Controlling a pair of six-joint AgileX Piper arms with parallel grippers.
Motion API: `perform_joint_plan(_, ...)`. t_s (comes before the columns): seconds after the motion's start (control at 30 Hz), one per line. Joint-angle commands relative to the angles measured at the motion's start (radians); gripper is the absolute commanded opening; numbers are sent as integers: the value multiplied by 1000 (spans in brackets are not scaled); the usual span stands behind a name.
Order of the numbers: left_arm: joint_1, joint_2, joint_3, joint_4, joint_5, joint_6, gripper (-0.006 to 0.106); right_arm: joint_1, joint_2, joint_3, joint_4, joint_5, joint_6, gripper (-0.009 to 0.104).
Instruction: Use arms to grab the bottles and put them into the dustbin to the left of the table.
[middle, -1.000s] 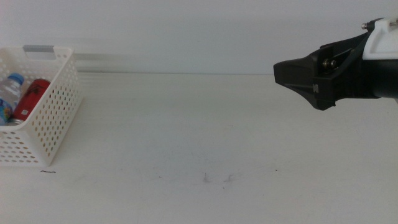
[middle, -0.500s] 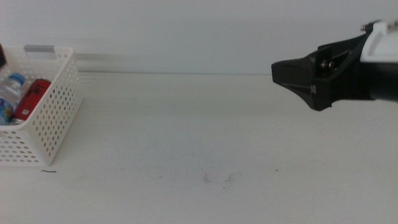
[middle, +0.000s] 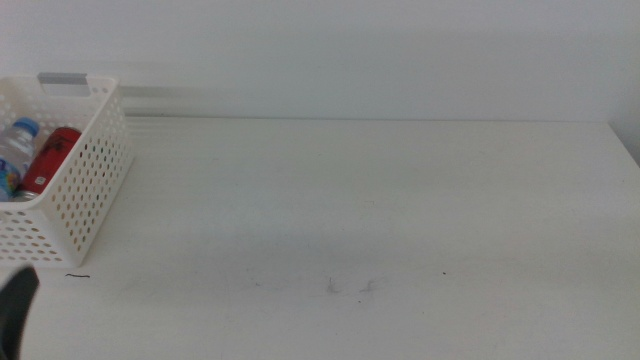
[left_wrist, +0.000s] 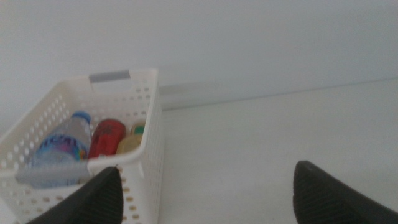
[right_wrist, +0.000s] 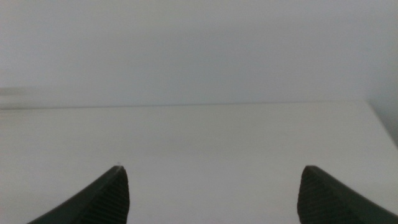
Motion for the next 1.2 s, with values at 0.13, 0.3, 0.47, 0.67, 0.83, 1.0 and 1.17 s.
perform_joint_plan(0.13, -1, -142, 161, -1, -34, -3, 94, -102, -319, 216, -53, 63, -2, 93)
perform_joint_plan(0.3, -1, -142, 242, -1, -93, -3, 94, -140, -362, 239, -69, 105, -2, 93)
perform_joint_plan(0.47, -1, -142, 242, -3, -111, -3, 94, -140, -362, 239, -77, 53, -2, 93)
perform_joint_plan(0.67, -1, -142, 242, 10, -135, -3, 94, -140, -362, 239, -77, 41, -2, 93)
perform_joint_plan(0.83, -1, -142, 242, 19, -147, -3, 94, -140, -362, 239, -77, 41, -2, 93)
perform_joint_plan(1.0, -1, -142, 242, 63, -147, -3, 94, -140, -362, 239, -77, 41, -2, 93)
perform_joint_plan(1.17, -1, -142, 242, 68, -147, -3, 94, -140, -362, 239, -77, 41, -2, 93)
